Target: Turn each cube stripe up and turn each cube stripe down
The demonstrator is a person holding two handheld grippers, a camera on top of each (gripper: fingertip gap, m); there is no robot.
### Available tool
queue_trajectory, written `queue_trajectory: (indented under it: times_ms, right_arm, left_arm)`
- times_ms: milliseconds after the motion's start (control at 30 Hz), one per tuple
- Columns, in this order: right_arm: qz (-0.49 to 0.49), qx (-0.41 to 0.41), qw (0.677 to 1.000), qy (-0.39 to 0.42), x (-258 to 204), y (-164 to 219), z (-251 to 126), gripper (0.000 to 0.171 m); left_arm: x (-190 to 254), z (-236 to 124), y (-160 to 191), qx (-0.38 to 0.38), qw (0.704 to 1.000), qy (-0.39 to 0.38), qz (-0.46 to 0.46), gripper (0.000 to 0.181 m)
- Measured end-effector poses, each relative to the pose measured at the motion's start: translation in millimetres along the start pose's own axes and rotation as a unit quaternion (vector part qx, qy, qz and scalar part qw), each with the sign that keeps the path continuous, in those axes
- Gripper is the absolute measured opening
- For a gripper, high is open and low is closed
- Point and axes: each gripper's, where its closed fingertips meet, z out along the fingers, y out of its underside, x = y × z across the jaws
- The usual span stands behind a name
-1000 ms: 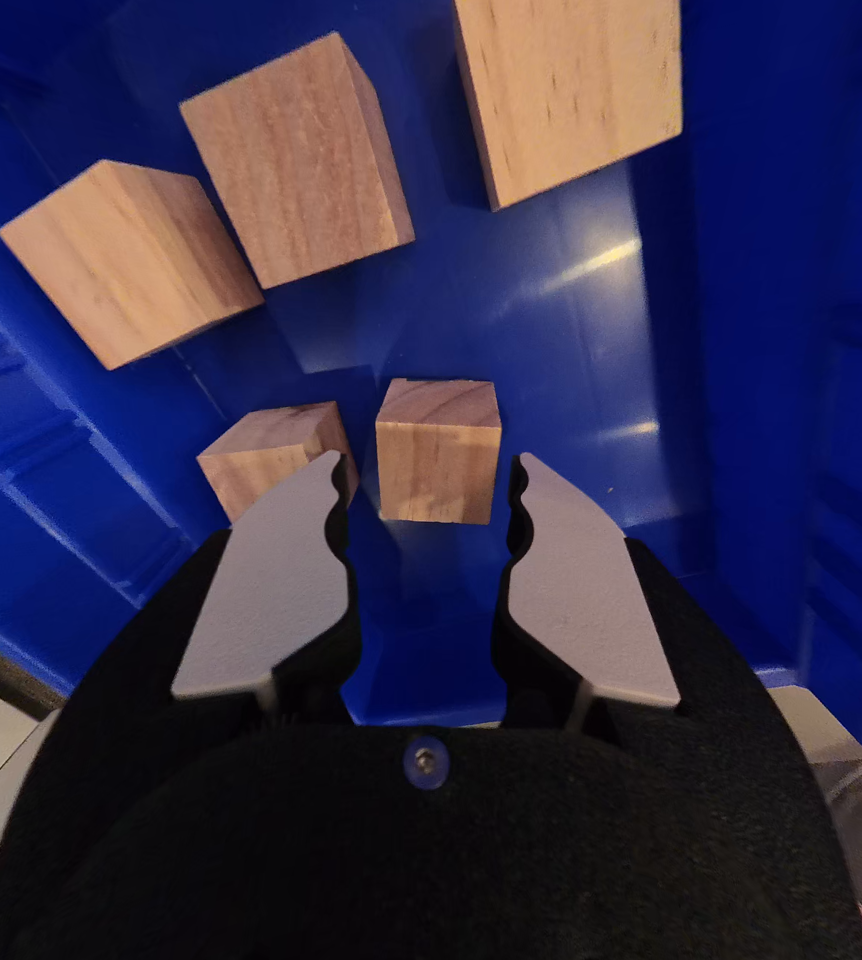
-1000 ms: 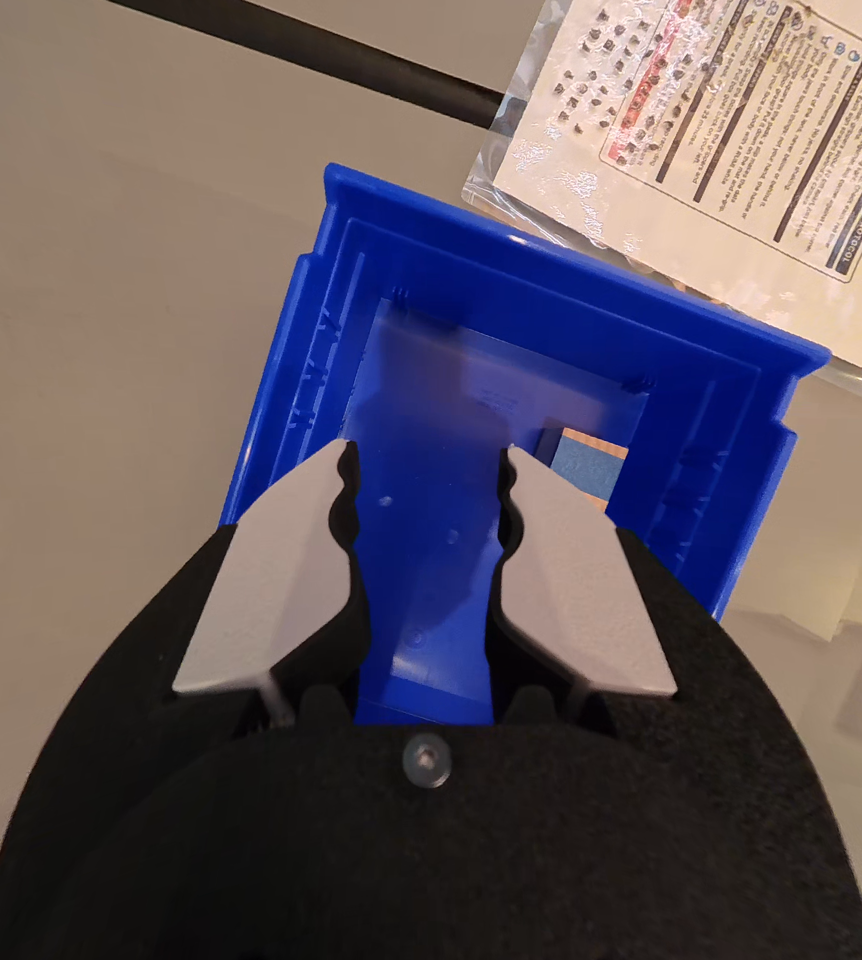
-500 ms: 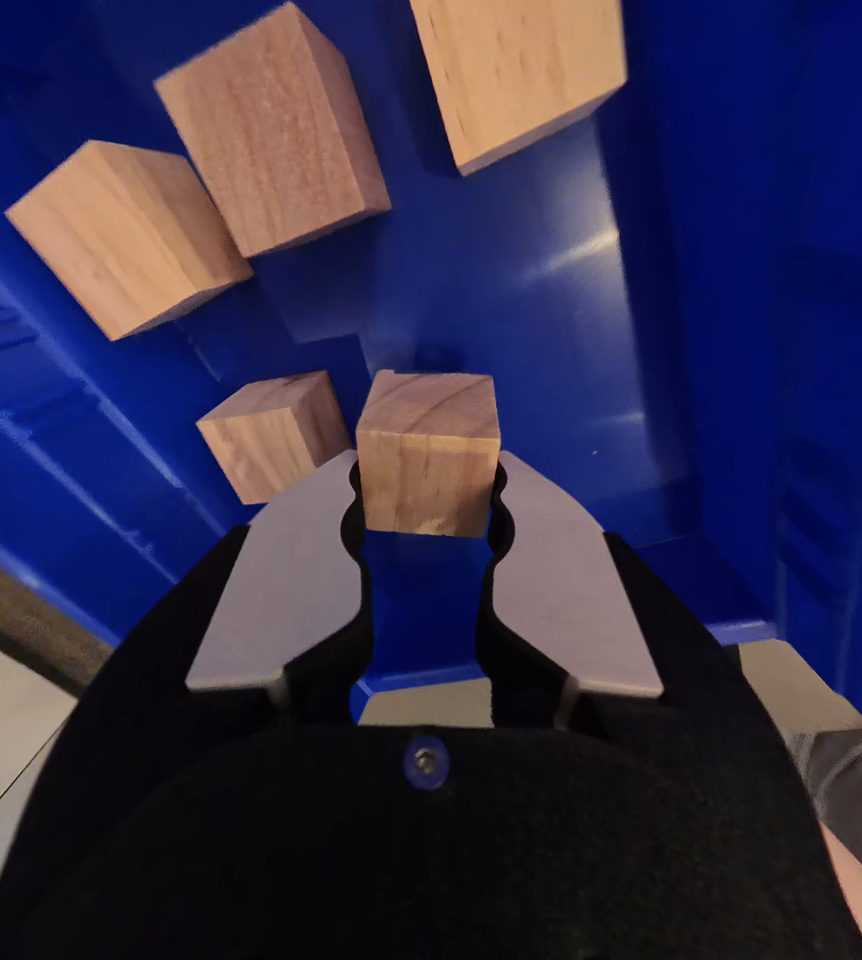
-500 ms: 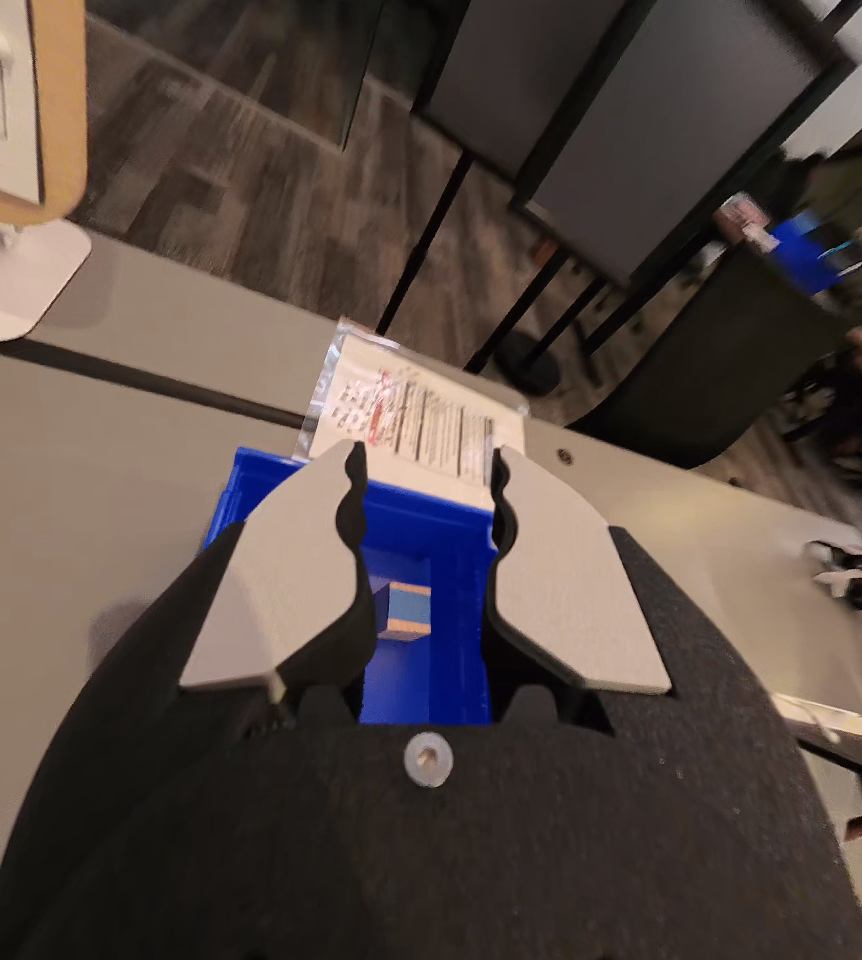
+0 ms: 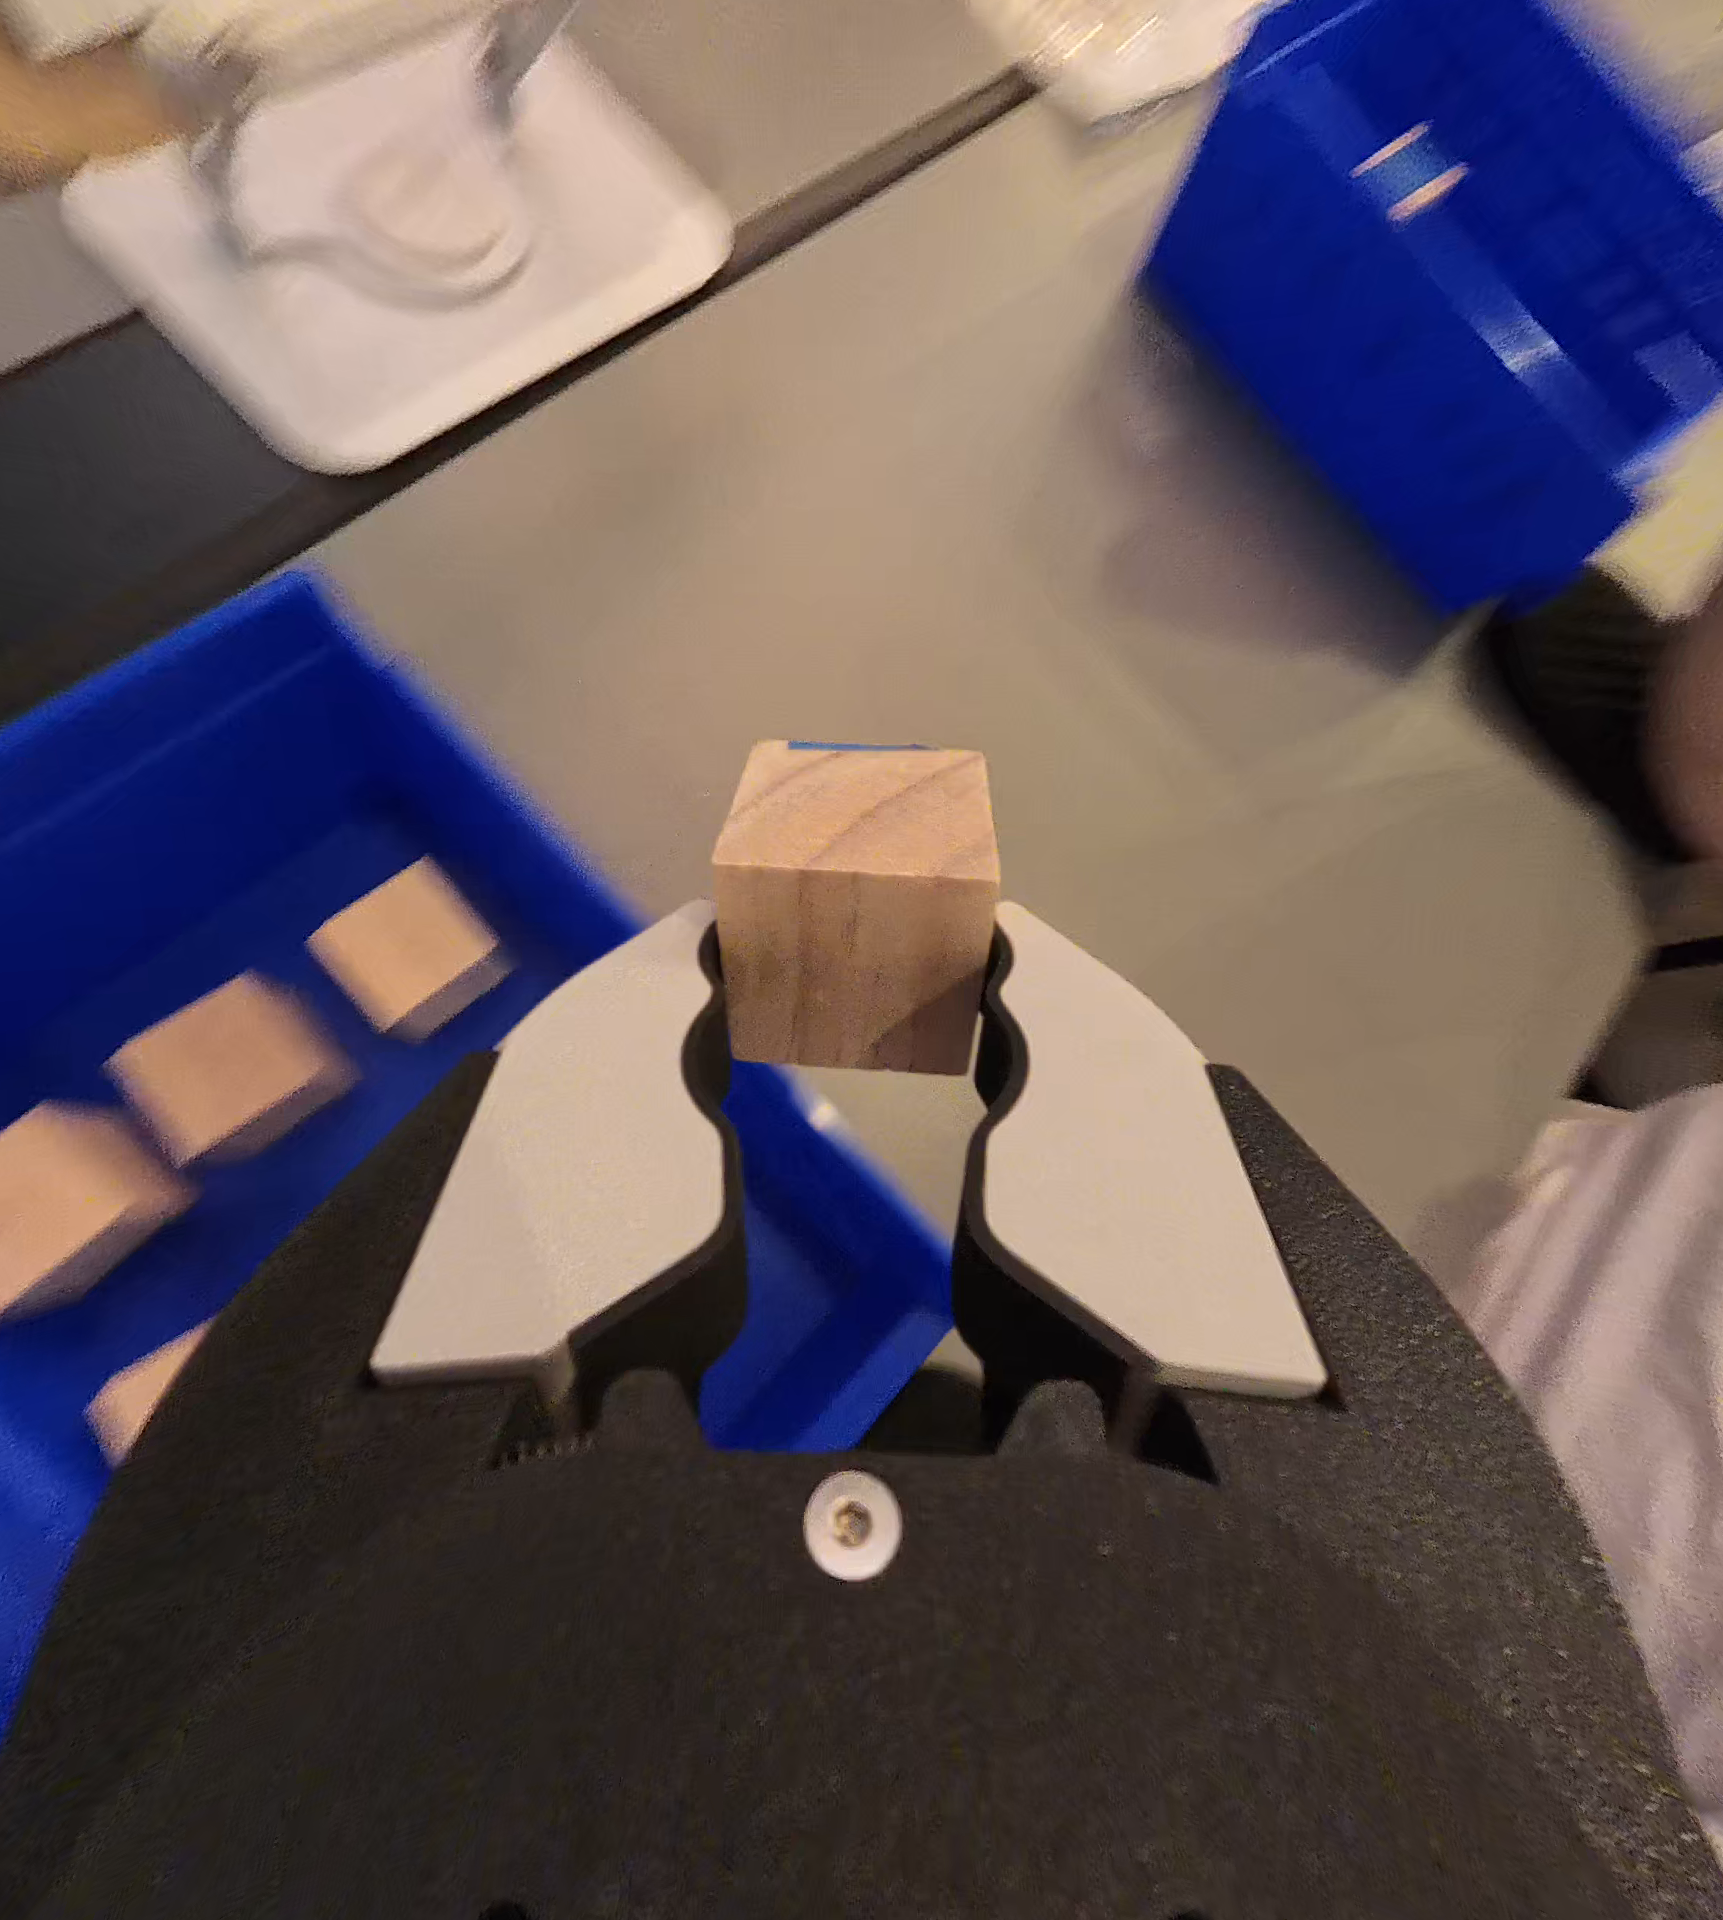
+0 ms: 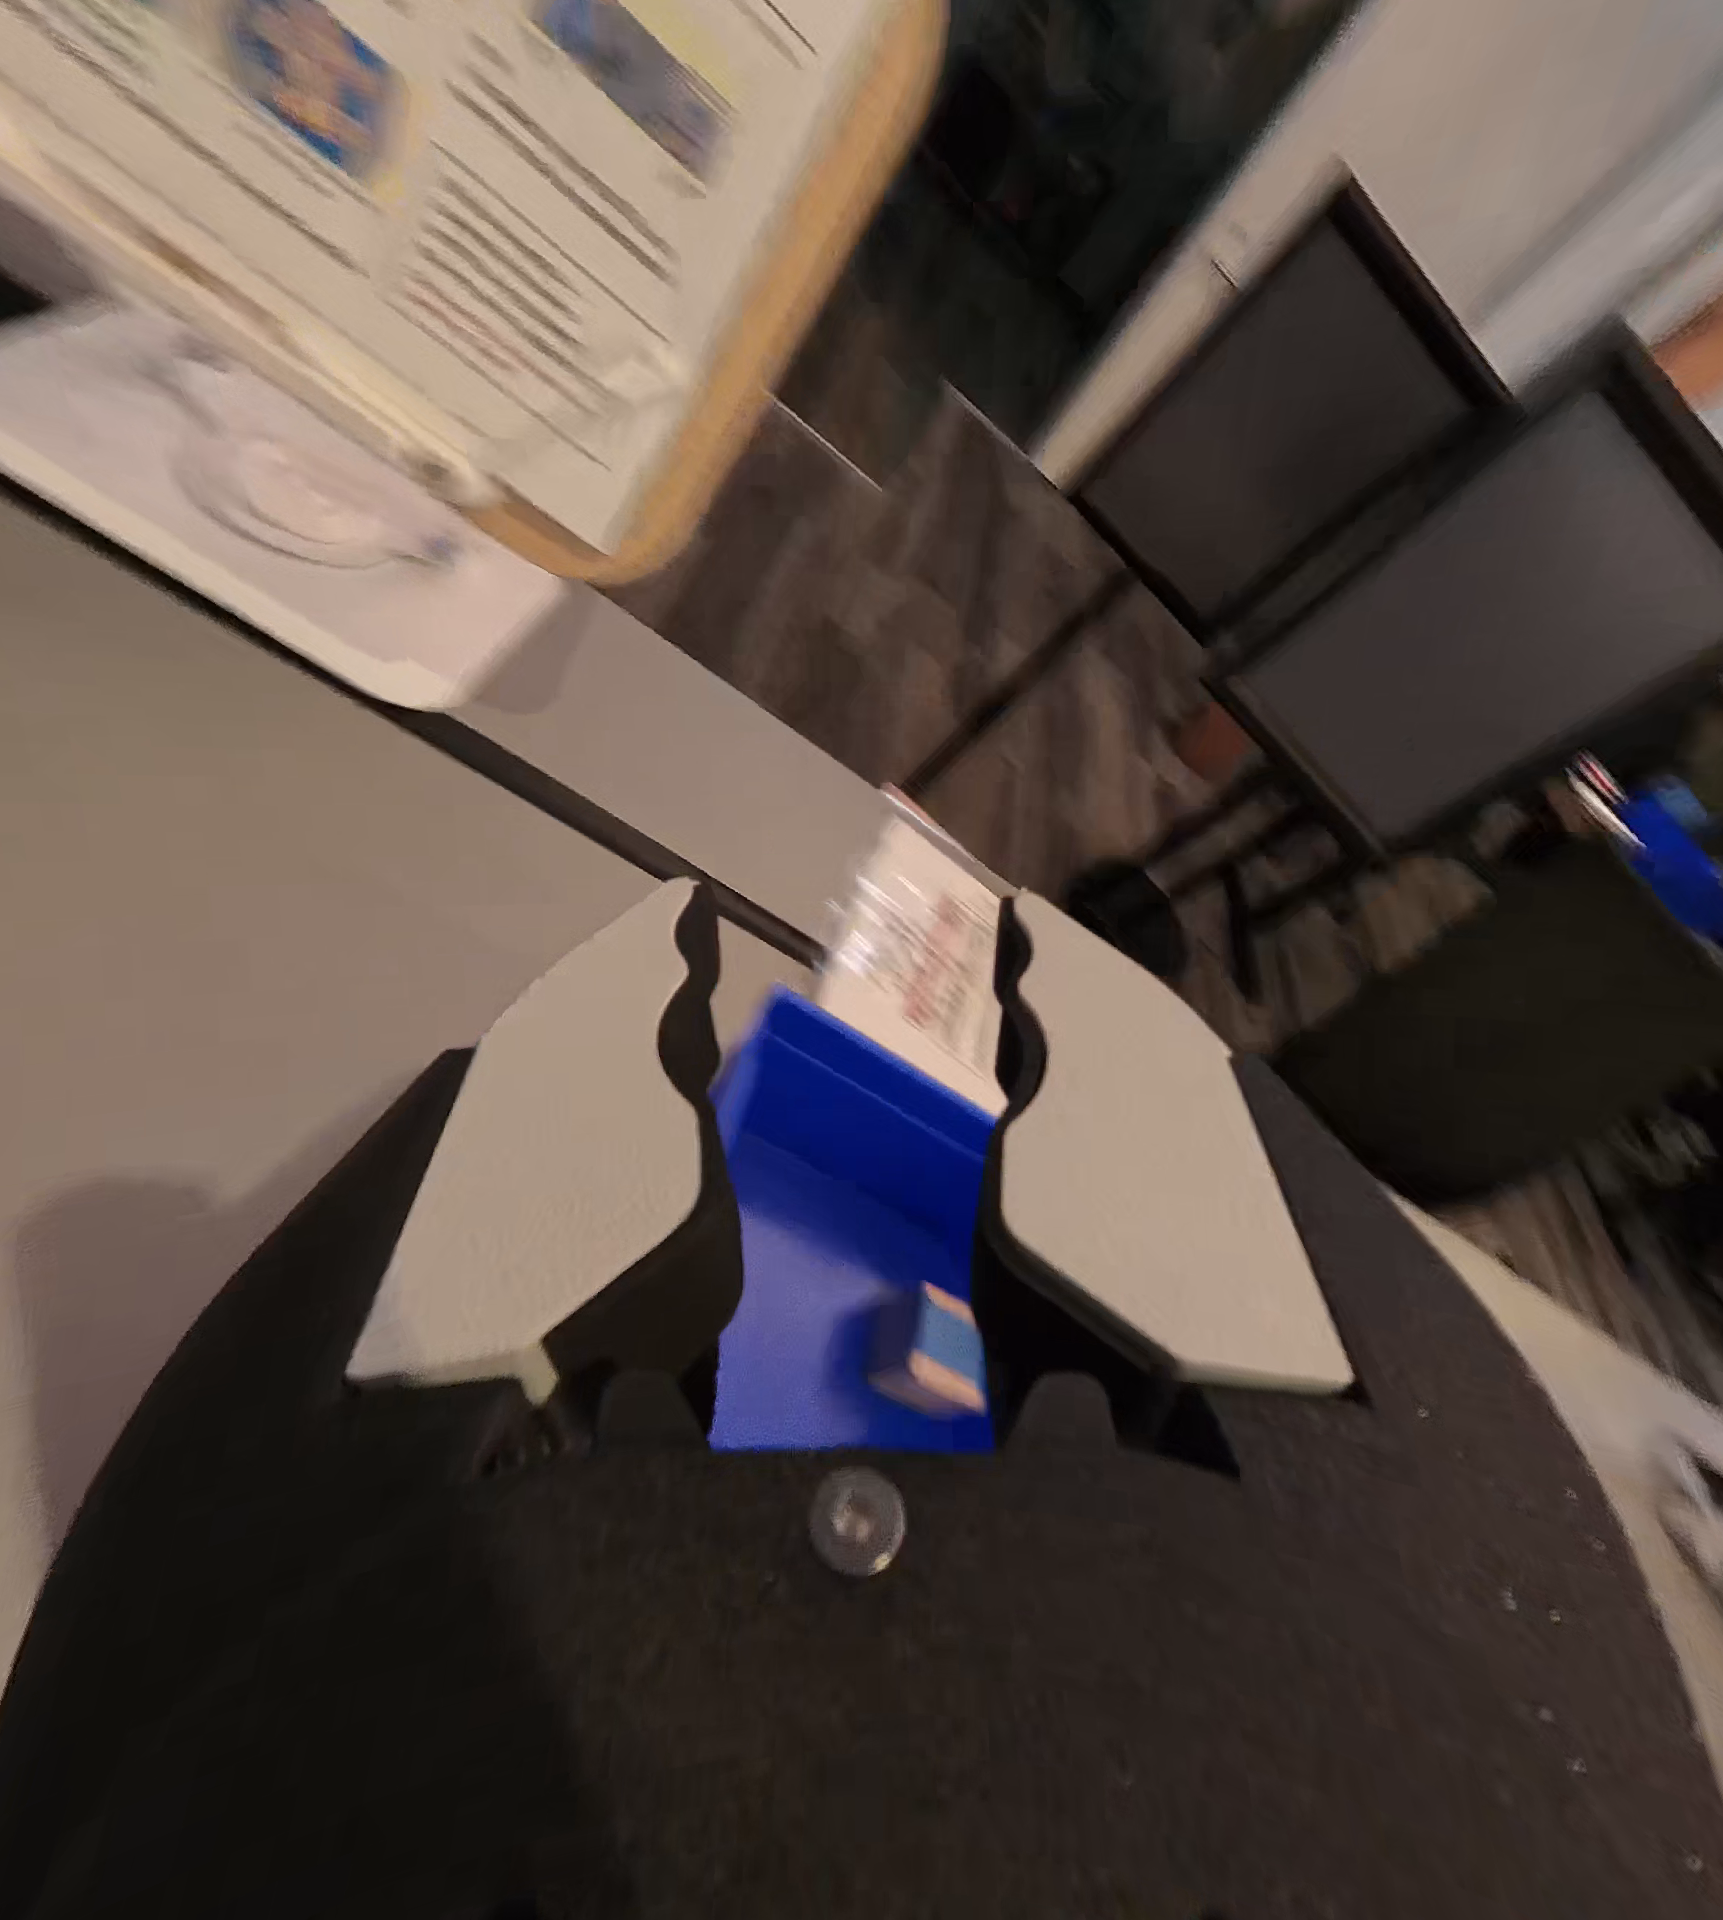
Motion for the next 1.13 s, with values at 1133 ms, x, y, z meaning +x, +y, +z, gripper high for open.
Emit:
queue_trajectory:
  times_ms: [1133]
  right_arm:
    - [-0.231,0.42,0.822,-0.306,-236.5,-83.3,-119.8,0.046]
  left_arm:
    - [174.7,53.1,-38.8,0.017,0.889,0.458,0.0,0.045]
